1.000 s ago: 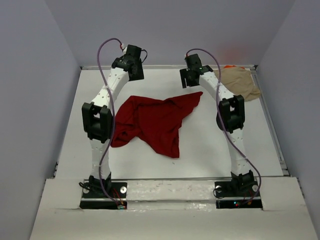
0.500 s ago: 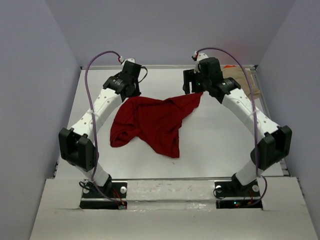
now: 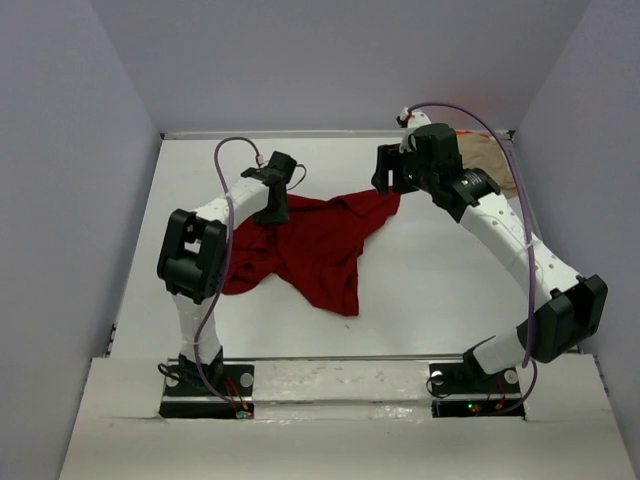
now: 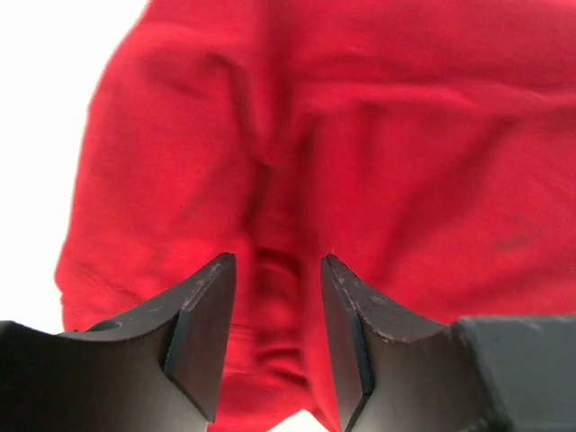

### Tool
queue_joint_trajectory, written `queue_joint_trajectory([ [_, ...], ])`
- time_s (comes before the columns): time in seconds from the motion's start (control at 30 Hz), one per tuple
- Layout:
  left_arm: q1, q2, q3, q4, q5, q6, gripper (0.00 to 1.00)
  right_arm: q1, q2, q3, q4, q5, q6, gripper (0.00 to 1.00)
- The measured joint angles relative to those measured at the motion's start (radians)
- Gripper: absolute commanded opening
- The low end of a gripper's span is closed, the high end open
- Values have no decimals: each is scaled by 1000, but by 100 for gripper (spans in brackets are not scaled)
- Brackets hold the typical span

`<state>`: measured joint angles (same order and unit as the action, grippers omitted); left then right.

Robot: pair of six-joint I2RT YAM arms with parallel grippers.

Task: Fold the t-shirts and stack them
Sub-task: Flatten the tshirt out

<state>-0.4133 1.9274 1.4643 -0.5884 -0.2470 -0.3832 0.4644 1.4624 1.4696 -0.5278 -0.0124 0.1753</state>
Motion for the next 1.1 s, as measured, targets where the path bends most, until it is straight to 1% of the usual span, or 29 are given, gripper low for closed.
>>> queue_joint_trajectory([
  [0.2,24,3,21,-39,-174,0,50,0,19,0,8,0,-7,70],
  [0.23,26,3,21,-45,-205,0,47,0,23,0,10,-1,-9,70],
  [0.33,27,3,21,-63,-260,0,47,0,27,0,13,-4,-14,70],
  [0.4,29,6,21,-67,-282,0,52,0,27,0,15,-7,-14,70],
  [0.53,29,25,21,-79,-313,3,52,0,27,0,21,-11,-19,70],
  [0.57,29,33,21,-82,-319,5,56,0,27,0,21,-11,-19,70],
  [0.67,27,42,21,-92,-335,7,56,0,27,0,21,-15,-21,69],
  [0.8,4,48,21,-99,-344,11,55,0,31,0,30,-23,-21,69],
  [0.83,-6,51,21,-98,-342,12,48,0,33,0,34,-26,-21,68],
  [0.9,-27,63,29,-105,-337,18,47,0,43,0,42,-31,-21,68],
  [0.97,-46,81,48,-108,-328,20,50,0,55,0,47,-38,-20,67],
  [1.0,-53,89,59,-106,-318,24,59,0,64,0,50,-42,-19,67],
  [1.07,-64,89,63,-92,-294,32,67,0,77,0,53,-48,-18,68],
  [1.1,-67,83,63,-85,-283,35,77,0,85,-1,57,-48,-18,67],
])
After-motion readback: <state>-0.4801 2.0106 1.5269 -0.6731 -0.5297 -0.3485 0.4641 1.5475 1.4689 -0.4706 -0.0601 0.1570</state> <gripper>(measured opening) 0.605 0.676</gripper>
